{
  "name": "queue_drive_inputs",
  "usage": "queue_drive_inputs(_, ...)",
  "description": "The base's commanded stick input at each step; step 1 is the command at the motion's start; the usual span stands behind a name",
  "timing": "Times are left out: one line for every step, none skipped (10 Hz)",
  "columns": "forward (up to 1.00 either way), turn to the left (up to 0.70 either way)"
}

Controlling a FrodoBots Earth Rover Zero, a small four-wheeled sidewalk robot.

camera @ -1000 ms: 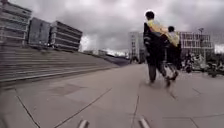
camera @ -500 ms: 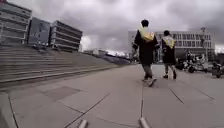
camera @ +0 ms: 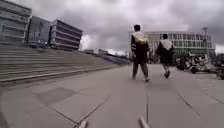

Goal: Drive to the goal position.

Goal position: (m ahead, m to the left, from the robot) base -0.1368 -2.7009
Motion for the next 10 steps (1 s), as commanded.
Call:
queue_drive_inputs(0.50, 0.00)
queue_drive_inputs(0.50, 0.00)
queue_drive_inputs(0.50, 0.00)
queue_drive_inputs(0.50, 0.00)
queue_drive_inputs(0.50, 0.00)
queue_drive_inputs(0.50, 0.00)
queue_drive_inputs(0.50, 0.00)
queue_drive_inputs(0.50, 0.00)
queue_drive_inputs(0.50, 0.00)
queue_drive_inputs(0.50, 0.00)
